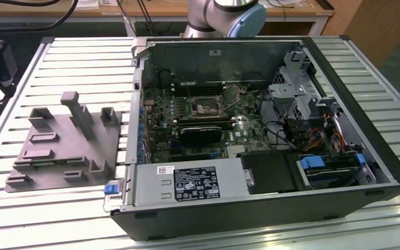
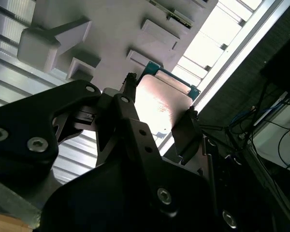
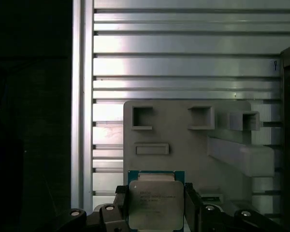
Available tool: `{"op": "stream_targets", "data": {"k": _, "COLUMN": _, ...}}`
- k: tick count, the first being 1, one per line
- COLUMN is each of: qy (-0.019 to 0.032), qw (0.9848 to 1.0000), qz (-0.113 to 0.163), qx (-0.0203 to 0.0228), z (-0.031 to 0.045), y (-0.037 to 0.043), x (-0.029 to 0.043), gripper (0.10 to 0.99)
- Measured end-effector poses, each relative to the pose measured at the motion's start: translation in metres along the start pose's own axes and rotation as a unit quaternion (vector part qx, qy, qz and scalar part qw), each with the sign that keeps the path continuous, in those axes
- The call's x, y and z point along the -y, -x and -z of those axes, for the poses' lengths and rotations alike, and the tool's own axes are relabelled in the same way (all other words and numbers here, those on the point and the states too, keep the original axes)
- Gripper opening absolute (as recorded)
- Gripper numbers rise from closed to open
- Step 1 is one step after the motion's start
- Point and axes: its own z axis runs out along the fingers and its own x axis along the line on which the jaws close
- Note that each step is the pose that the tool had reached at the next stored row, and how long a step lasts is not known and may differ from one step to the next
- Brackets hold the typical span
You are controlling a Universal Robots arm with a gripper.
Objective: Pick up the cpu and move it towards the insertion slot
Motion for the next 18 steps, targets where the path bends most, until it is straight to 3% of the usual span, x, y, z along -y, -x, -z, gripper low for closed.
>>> {"op": "stream_targets", "data": {"k": 18, "qy": 0.0000, "qw": 1.0000, "qz": -0.002, "qx": 0.0000, "z": 0.0224, "y": -0.0001, "x": -0.0030, "gripper": 0.545}}
